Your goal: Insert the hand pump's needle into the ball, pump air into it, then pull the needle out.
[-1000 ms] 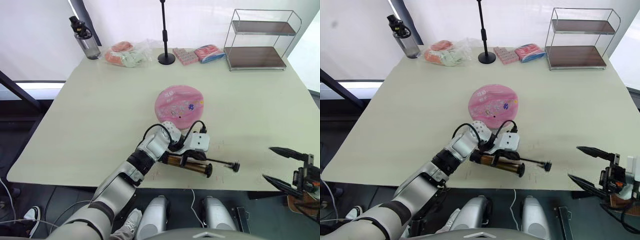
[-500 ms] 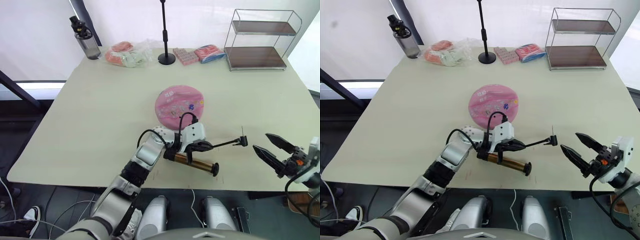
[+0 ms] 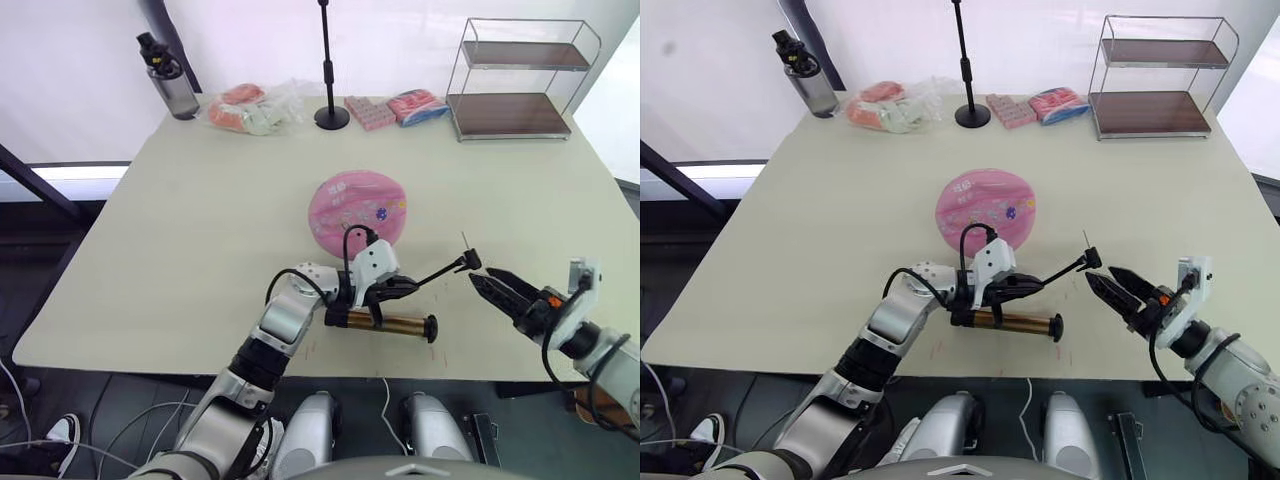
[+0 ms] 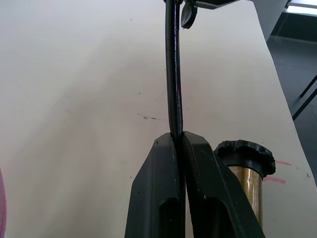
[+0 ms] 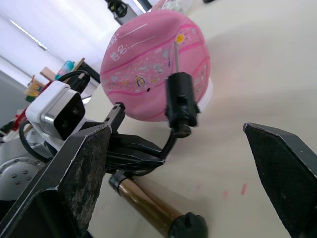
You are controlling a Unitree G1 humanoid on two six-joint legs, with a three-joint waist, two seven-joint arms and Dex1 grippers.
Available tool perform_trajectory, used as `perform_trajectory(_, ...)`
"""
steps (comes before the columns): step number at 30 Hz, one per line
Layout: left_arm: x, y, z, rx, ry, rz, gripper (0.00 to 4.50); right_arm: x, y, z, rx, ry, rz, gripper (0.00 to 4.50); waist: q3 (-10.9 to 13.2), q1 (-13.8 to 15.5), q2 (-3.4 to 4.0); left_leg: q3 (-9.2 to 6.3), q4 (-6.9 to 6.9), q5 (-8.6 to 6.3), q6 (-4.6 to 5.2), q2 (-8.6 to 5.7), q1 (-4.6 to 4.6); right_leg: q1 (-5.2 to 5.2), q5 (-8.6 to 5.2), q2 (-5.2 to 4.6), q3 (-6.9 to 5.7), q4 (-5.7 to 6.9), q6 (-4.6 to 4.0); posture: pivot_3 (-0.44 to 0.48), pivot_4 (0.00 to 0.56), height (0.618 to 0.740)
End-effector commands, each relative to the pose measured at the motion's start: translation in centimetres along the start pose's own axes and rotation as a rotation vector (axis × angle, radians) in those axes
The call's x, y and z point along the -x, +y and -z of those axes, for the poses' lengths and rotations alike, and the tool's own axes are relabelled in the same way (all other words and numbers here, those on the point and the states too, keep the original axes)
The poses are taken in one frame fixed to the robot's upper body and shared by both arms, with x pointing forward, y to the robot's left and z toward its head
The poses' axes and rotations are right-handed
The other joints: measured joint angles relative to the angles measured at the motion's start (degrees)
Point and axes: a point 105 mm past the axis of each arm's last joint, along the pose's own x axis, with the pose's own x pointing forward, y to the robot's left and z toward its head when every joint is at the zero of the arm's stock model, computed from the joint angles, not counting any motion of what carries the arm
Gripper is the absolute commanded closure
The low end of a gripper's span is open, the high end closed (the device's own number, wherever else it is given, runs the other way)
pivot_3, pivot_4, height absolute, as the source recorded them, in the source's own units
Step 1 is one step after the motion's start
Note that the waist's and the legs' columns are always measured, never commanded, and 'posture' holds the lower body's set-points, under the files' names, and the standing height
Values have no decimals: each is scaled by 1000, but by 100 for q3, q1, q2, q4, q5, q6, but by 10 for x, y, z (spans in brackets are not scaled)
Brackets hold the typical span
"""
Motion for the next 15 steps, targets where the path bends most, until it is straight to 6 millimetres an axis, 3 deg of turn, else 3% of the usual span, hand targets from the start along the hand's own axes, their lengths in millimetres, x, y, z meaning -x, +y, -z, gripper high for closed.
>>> perform_trajectory(1,-2,-1,-12,-43,-37,14,4393,-5,5,-6,-11,-9,-23,0,0,6,0,0,0,0,0,-1,0,0,0,-1,0,0,0,0,150,736)
perform_trajectory(15,-3,-4,-10,-49,-33,34,4393,-10,2,-8,-14,-6,-16,0,0,1,0,1,0,0,0,-1,-1,0,0,1,0,-1,1,0,150,736)
